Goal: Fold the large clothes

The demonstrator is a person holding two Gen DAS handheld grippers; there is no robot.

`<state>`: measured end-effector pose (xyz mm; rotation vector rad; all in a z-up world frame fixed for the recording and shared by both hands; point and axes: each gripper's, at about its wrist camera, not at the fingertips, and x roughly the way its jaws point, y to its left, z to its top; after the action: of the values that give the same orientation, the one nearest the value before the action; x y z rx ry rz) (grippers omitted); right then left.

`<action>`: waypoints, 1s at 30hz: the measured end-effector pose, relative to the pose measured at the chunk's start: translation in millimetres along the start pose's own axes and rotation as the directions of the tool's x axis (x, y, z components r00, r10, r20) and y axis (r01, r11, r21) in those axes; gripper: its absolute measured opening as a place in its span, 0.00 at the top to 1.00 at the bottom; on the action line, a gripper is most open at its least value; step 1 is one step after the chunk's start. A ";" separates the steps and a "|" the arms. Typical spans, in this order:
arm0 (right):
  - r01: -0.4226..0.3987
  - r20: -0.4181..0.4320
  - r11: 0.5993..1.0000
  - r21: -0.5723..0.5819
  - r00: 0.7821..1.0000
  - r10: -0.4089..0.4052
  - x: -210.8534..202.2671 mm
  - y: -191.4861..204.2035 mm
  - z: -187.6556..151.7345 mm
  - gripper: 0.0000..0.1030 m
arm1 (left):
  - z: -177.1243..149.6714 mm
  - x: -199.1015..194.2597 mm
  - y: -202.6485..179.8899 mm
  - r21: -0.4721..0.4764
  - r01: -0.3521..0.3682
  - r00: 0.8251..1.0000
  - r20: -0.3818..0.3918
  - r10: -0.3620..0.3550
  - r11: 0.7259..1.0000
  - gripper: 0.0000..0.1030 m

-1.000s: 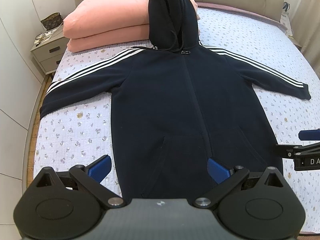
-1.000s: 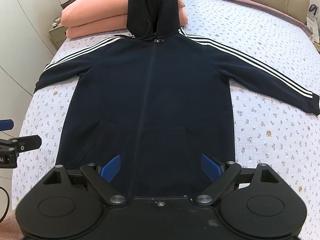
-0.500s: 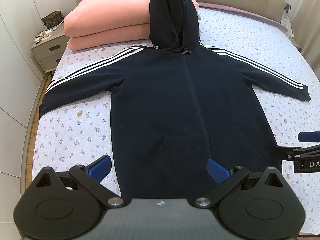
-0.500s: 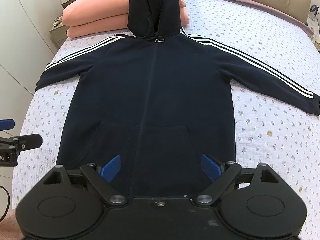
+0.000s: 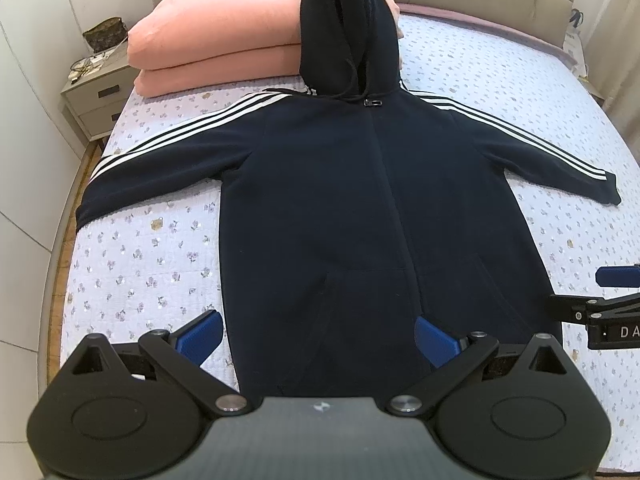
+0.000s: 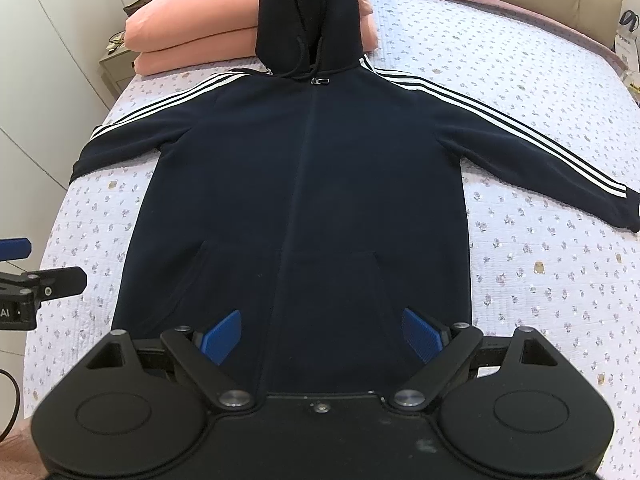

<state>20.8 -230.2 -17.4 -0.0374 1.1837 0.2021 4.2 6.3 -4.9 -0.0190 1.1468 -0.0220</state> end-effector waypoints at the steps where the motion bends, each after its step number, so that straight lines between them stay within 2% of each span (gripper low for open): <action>1: 0.002 0.000 1.000 -0.001 1.000 -0.002 0.1 0.6 -0.2 0.00 | 0.1 0.8 0.7 -0.005 0.004 1.000 -0.003 -0.004 1.000 0.00; 19: -0.002 0.001 1.000 -0.013 1.000 0.002 -0.2 2.9 0.6 0.00 | 1.3 0.9 1.8 -0.011 0.019 1.000 -0.010 -0.020 1.000 0.00; 30: -0.004 -0.015 1.000 -0.017 1.000 0.003 6.3 4.8 4.1 0.00 | 5.3 10.1 11.3 -0.051 0.029 0.999 -0.021 -0.030 0.998 0.00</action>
<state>26.0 -224.1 -21.3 -0.0520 1.1969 0.2152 13.3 17.3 -12.2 -0.0807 1.1689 -0.0196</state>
